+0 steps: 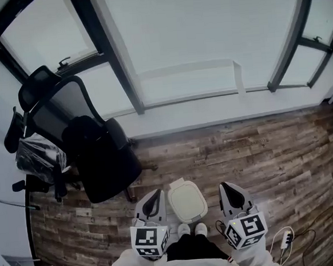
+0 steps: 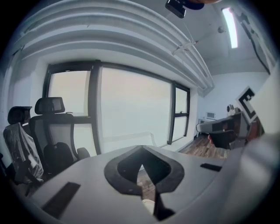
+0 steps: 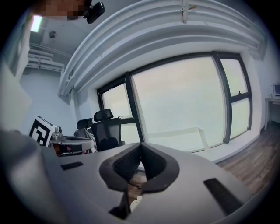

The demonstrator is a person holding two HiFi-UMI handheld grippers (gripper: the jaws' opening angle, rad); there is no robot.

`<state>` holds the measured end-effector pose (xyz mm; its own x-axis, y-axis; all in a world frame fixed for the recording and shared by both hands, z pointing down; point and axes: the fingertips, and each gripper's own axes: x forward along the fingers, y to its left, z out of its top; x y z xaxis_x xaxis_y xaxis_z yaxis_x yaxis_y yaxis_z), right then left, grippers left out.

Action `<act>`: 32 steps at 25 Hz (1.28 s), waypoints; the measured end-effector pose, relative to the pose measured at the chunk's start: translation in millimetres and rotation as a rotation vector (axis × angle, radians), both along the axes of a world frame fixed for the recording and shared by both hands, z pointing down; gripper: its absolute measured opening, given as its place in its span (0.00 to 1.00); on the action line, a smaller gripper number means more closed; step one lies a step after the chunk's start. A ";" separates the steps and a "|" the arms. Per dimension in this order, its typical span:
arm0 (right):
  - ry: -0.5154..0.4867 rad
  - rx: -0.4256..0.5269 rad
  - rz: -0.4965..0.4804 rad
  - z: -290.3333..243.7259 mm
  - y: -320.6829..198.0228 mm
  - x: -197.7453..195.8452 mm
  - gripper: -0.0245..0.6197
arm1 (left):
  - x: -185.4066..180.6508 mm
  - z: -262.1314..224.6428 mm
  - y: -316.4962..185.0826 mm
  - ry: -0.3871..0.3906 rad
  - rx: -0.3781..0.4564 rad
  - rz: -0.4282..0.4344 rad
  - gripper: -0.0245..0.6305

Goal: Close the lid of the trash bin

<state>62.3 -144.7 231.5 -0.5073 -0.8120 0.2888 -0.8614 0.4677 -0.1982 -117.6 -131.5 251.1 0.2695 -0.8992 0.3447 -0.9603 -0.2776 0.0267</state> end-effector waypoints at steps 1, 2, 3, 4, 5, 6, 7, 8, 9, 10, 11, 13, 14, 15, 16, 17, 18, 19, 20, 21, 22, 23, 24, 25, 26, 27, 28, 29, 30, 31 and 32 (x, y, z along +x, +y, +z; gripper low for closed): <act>-0.004 0.009 -0.002 -7.7 2.9 -0.2 0.08 | 0.5 -11.7 3.2 0.007 0.012 -0.002 0.05; -0.009 0.015 -0.006 -14.9 4.9 -0.9 0.08 | 1.0 -23.0 5.5 0.009 0.028 -0.004 0.05; -0.018 0.017 -0.010 -21.9 6.7 -1.6 0.08 | 1.8 -34.1 7.1 0.006 0.047 -0.007 0.05; -0.030 0.015 -0.014 -28.6 8.9 -2.3 0.08 | 2.8 -44.8 8.6 0.002 0.068 -0.009 0.05; -0.041 0.013 -0.017 -35.0 11.8 -3.1 0.08 | 3.5 -54.4 10.2 -0.002 0.087 -0.012 0.05; -0.047 0.015 -0.022 -41.1 14.9 -4.5 0.08 | 3.5 -62.8 11.8 -0.002 0.104 -0.016 0.05; -0.045 0.021 -0.026 -47.1 17.8 -6.2 0.08 | 2.6 -69.8 12.8 0.002 0.118 -0.023 0.05; -0.041 0.031 -0.029 -52.4 20.1 -8.1 0.07 | 1.1 -75.1 13.3 0.011 0.127 -0.031 0.05; -0.040 0.043 -0.031 -56.4 22.3 -9.6 0.08 | -0.3 -78.6 13.9 0.022 0.131 -0.039 0.05; -0.040 0.051 -0.032 -59.0 24.6 -10.5 0.08 | -0.8 -80.3 14.8 0.031 0.132 -0.045 0.05; -0.040 0.058 -0.031 -60.9 26.5 -10.8 0.08 | -0.1 -81.0 16.1 0.037 0.132 -0.047 0.05; -0.035 0.070 -0.030 -64.6 28.0 -10.2 0.08 | 3.2 -82.3 18.1 0.038 0.137 -0.042 0.05; -0.032 0.078 -0.030 -67.4 27.1 -9.6 0.08 | 4.6 -83.7 18.0 0.036 0.141 -0.039 0.05; -0.029 0.086 -0.032 -71.2 25.5 -8.7 0.07 | 5.6 -85.2 17.2 0.034 0.145 -0.038 0.05; -0.028 0.093 -0.034 -75.2 23.8 -7.4 0.07 | 6.5 -86.1 16.2 0.032 0.147 -0.039 0.05; -0.026 0.098 -0.034 -77.9 22.7 -5.3 0.08 | 7.4 -86.2 15.6 0.029 0.146 -0.039 0.05; -0.024 0.101 -0.031 -79.0 21.7 -2.9 0.07 | 8.1 -85.9 14.8 0.028 0.144 -0.039 0.05; -0.022 0.105 -0.026 -78.9 20.2 -0.7 0.08 | 8.4 -86.0 13.4 0.028 0.143 -0.038 0.05; -0.021 0.108 -0.021 -78.6 18.0 0.8 0.07 | 8.2 -86.9 11.3 0.028 0.144 -0.035 0.05; -0.020 0.110 -0.018 -78.9 15.6 1.3 0.08 | 7.7 -88.3 9.0 0.026 0.147 -0.033 0.05; -0.019 0.110 -0.016 -79.8 13.4 1.4 0.08 | 7.0 -89.7 6.9 0.021 0.150 -0.032 0.05; -0.019 0.110 -0.014 -80.2 11.7 1.6 0.08 | 6.7 -90.9 5.1 0.016 0.154 -0.031 0.05; -0.022 0.109 -0.011 -79.5 10.6 2.4 0.07 | 6.7 -91.7 3.8 0.013 0.156 -0.031 0.05; -0.026 0.109 -0.009 -78.3 9.9 3.5 0.08 | 7.1 -92.2 2.8 0.012 0.158 -0.032 0.05; -0.028 0.110 -0.006 -77.3 9.2 4.6 0.07 | 7.7 -92.5 1.6 0.012 0.160 -0.031 0.05; -0.028 0.112 -0.005 -77.1 8.1 5.4 0.08 | 8.6 -92.5 -0.1 0.012 0.161 -0.028 0.05; -0.027 0.115 -0.004 -77.1 6.4 5.8 0.08 | 9.4 -92.2 -2.3 0.013 0.163 -0.025 0.05; -0.026 0.118 -0.002 -76.9 4.5 5.9 0.08 | 10.0 -91.8 -4.7 0.013 0.165 -0.021 0.05; -0.027 0.121 -0.001 -76.4 2.7 6.0 0.08 | 10.5 -91.5 -6.8 0.012 0.167 -0.018 0.05; -0.027 0.124 0.001 -75.9 1.1 6.0 0.08 | 10.9 -91.2 -8.6 0.010 0.169 -0.016 0.05; -0.028 0.127 0.002 -75.3 -0.5 6.0 0.08 | 11.3 -90.9 -10.3 0.008 0.171 -0.014 0.05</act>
